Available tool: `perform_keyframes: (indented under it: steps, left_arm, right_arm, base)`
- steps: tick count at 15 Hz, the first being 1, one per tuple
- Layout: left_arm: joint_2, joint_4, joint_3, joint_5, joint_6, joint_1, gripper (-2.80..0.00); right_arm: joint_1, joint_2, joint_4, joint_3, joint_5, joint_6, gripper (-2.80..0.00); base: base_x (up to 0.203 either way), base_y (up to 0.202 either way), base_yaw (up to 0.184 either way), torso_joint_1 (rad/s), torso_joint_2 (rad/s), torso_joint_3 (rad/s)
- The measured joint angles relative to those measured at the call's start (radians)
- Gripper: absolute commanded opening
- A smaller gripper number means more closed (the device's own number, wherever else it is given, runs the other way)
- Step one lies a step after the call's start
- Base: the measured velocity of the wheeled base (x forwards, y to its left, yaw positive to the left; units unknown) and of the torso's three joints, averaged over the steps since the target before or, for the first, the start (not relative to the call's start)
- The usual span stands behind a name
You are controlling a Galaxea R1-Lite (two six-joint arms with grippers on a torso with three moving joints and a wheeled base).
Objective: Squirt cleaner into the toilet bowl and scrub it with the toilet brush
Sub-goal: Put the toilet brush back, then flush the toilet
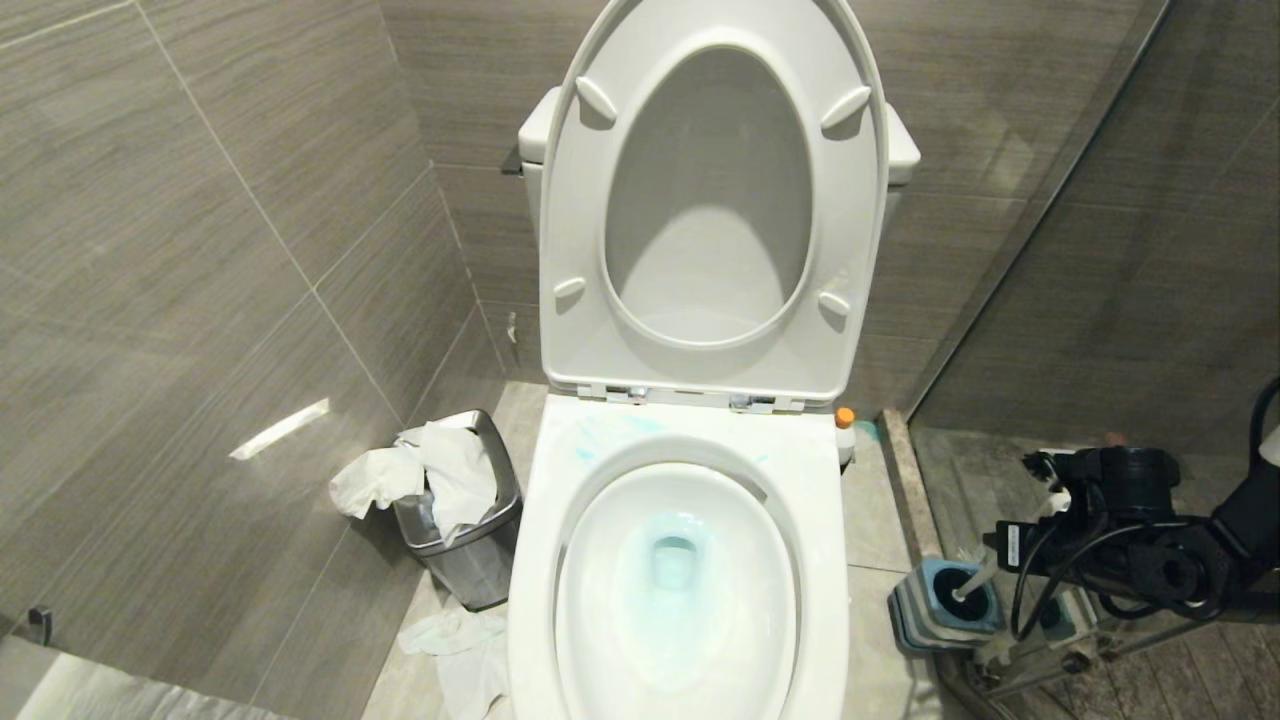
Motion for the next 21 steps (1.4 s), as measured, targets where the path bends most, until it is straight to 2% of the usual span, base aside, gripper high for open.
perform_keyframes:
  steps: [5, 10, 12, 15, 16, 21]
  left_arm:
    - [0.000, 0.000, 0.000, 0.000, 0.000, 0.000, -2.80]
    - [0.000, 0.000, 0.000, 0.000, 0.000, 0.000, -2.80]
    - [0.000, 0.000, 0.000, 0.000, 0.000, 0.000, -2.80]
    - [0.000, 0.000, 0.000, 0.000, 0.000, 0.000, -2.80]
    - [0.000, 0.000, 0.000, 0.000, -0.001, 0.000, -2.80]
    - [0.000, 0.000, 0.000, 0.000, 0.000, 0.000, -2.80]
  right_arm:
    - [0.000, -0.018, 0.000, 0.031, 0.008, -0.005, 0.00]
    - [0.000, -0.115, 0.000, 0.139, 0.129, -0.021, 0.00]
    - [0.000, -0.193, -0.001, 0.194, 0.194, -0.021, 0.00]
    - [0.001, -0.321, -0.035, 0.268, 0.245, -0.023, 0.00]
    - [0.001, -0.359, -0.065, 0.288, 0.249, -0.025, -2.80]
    - [0.002, -0.483, -0.247, 0.321, 0.244, -0.105, -2.80]
  base:
    - [0.000, 0.000, 0.000, 0.000, 0.00, 0.000]
    - [0.000, 0.000, 0.000, 0.000, 0.00, 0.000]
    - [0.000, 0.000, 0.000, 0.000, 0.00, 0.000]
    - [0.000, 0.000, 0.000, 0.000, 0.00, 0.000]
    - [0.000, 0.000, 0.000, 0.000, 0.00, 0.000]
    - [0.000, 0.000, 0.000, 0.000, 0.00, 0.000]
